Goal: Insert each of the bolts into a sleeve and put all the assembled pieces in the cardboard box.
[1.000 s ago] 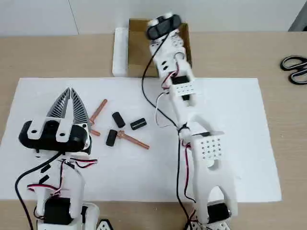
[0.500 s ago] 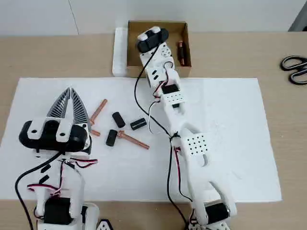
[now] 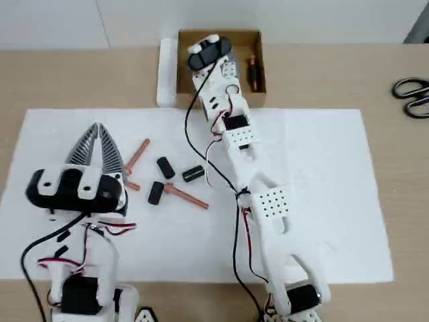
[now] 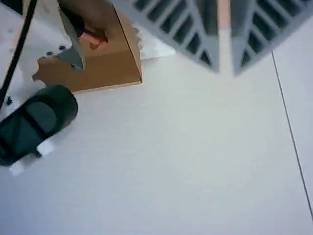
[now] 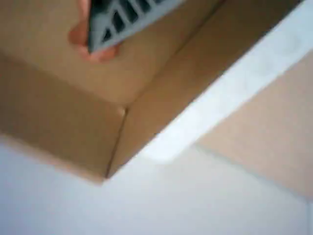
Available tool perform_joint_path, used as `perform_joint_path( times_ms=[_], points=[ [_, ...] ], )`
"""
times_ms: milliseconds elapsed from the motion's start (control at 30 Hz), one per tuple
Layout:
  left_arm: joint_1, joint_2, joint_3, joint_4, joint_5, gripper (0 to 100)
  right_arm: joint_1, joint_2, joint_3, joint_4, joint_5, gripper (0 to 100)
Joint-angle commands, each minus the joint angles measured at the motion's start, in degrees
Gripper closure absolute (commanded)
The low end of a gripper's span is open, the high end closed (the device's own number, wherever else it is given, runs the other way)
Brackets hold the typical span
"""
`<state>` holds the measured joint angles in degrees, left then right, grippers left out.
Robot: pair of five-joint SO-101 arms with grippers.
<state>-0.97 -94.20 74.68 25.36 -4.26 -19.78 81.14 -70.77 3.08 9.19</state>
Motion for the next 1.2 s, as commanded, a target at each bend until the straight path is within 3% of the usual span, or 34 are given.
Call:
perform_joint_path(
  times_ms=[0,100,200,633,767,967,1067,1167],
  points=[
    [-0.4,-0.5,-0.2,-1.4,0.1,99,-0.3,-1.4,-7.5,0.3,-0.2,75.3],
    [-0.4,-0.5,-0.2,-1.4,0.1,99,0.4,-1.4,-13.1,2.4,-0.2,76.4],
    [-0.4,-0.5,-0.2,-1.4,0.1,99,1.5,-1.4,-20.5,11.7,-0.4,76.8],
    [-0.4,-0.5,-0.3,1.8,0.1,99,-0.3,-15.0,-25.5,69.8,-0.6,76.8],
    [-4.5,-0.5,-0.5,3.3,0.1,99,-3.2,-18.4,-25.5,78.5,-0.6,76.8],
    [-17.6,-0.5,0.7,3.8,0.2,99,-9.0,-21.3,-25.5,87.7,-0.6,76.8],
    [-18.5,-0.5,3.0,6.9,0.2,99,-11.5,-22.1,-25.5,92.3,-1.6,76.8],
    [-18.4,-0.5,4.2,11.9,2.1,99,-13.1,-22.5,-25.4,92.8,-8.6,76.8]
  ],
)
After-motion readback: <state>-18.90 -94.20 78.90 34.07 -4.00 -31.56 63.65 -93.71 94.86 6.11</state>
